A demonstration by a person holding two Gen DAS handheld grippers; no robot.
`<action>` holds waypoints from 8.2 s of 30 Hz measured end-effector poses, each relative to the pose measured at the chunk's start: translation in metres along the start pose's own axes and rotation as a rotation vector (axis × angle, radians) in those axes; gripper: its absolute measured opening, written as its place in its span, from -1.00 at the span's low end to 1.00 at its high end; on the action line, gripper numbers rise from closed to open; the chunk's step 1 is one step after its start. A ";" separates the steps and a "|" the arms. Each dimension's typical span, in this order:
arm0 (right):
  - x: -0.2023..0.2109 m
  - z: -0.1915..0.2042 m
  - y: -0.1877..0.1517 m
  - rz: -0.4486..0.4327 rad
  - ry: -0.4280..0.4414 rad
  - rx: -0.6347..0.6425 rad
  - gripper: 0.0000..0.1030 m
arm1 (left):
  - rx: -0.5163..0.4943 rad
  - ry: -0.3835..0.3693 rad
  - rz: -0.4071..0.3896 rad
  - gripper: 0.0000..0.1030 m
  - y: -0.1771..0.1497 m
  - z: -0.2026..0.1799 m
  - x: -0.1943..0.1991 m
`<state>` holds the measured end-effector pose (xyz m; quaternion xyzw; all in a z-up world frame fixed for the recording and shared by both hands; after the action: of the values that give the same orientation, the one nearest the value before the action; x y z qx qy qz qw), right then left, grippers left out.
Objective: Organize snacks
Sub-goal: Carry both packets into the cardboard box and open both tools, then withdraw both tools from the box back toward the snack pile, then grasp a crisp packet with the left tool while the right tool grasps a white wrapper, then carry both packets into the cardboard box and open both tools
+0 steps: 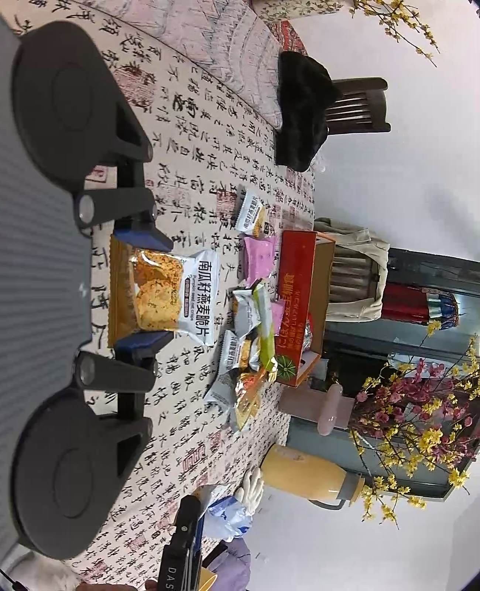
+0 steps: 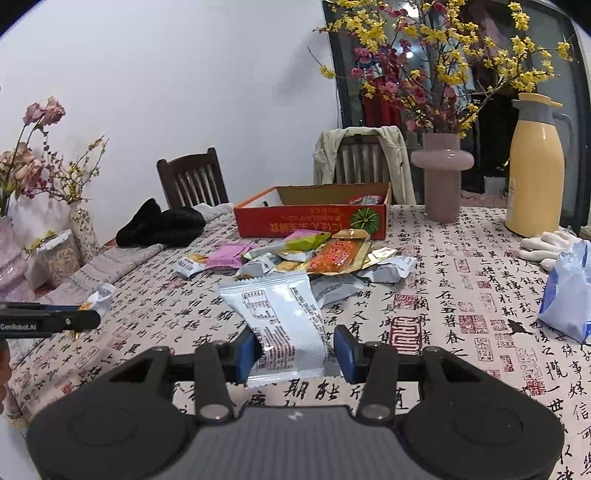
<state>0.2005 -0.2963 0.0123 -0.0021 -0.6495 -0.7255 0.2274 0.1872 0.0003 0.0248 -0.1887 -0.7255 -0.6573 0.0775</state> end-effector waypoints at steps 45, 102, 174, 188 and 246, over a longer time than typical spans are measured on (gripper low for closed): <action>-0.605 -0.089 0.174 0.402 -0.228 -0.020 0.25 | 0.020 0.035 0.279 0.13 0.215 0.051 -0.579; 0.049 0.063 -0.042 -0.051 -0.117 0.005 0.83 | -0.055 0.137 -0.131 1.00 -0.030 0.040 0.064; -0.219 0.085 0.041 0.181 0.166 0.199 -0.20 | 0.018 0.029 0.031 -0.17 0.043 0.089 -0.109; -0.056 0.073 0.002 0.096 0.121 0.079 -0.19 | 0.011 -0.047 -0.011 -0.17 0.008 0.034 -0.018; -0.346 -0.020 0.226 0.063 0.004 0.052 -0.19 | -0.069 -0.102 -0.069 -0.17 0.254 0.030 -0.333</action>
<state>0.5917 -0.2140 0.1188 -0.0149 -0.6675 -0.7008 0.2514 0.5924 -0.0112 0.1359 -0.1995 -0.7114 -0.6738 0.0110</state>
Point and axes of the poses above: each gripper's, at about its wrist camera, not at the fingertips, and x roughly against the way its jaws point, z to its left, y to its top, the point moved 1 cm from there along -x, roughly the way its jaws point, and after that the axes turned 10 degrees about -z, right-handed, at the moved point
